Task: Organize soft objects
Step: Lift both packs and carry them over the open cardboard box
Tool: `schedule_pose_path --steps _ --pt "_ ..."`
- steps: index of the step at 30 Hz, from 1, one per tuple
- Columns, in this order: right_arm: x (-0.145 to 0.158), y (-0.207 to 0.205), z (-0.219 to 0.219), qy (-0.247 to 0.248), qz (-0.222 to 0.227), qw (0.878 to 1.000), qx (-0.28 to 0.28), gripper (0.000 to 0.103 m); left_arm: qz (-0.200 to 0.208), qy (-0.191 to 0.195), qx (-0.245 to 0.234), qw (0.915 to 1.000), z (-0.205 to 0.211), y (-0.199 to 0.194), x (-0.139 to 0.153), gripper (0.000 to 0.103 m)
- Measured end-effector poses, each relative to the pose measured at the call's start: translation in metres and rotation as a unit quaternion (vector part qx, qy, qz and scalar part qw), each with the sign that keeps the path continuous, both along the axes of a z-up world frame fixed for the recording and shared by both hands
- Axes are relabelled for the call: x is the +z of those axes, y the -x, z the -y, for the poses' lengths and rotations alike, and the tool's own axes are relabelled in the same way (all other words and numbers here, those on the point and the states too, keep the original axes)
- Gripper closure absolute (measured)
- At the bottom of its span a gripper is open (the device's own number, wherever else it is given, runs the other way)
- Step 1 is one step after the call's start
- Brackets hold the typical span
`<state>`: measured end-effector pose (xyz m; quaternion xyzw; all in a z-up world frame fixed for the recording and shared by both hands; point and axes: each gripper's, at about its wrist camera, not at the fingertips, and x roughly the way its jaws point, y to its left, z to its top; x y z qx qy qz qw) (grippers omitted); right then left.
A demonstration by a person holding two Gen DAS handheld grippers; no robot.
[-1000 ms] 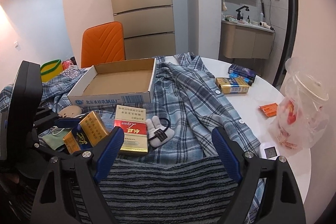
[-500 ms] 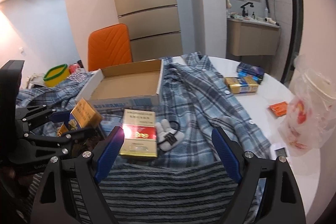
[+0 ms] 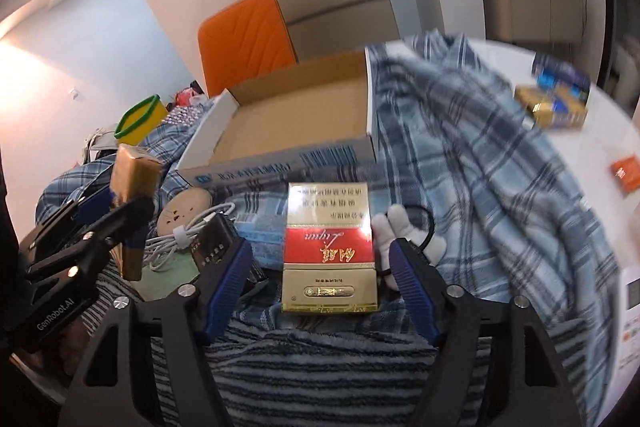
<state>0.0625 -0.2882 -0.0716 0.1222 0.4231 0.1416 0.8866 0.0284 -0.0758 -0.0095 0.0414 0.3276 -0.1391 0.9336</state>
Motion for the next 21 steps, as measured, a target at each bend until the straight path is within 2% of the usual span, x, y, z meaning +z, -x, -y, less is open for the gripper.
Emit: schedule_pose_path --steps 5,12,16,18,21 --pt "-0.008 -0.008 -0.005 0.014 -0.011 1.0 -0.002 0.03 -0.001 0.005 -0.002 1.0 -0.005 0.0 -0.004 0.052" --pt "-0.013 -0.014 -0.005 0.007 -0.03 0.999 0.005 0.032 -0.01 0.017 0.005 0.9998 -0.012 -0.002 -0.007 0.052" --pt "-0.018 -0.016 -0.009 0.011 -0.045 0.999 0.014 0.045 -0.004 0.013 0.006 0.9999 -0.012 0.002 -0.005 0.052" --pt "-0.016 -0.015 -0.011 0.02 -0.042 0.999 0.009 0.045 -0.001 0.01 0.008 0.9999 -0.012 0.004 -0.003 0.052" --pt "-0.004 -0.004 -0.018 0.049 -0.007 0.999 0.007 0.045 0.003 0.01 0.014 0.9999 -0.015 0.007 -0.001 0.052"
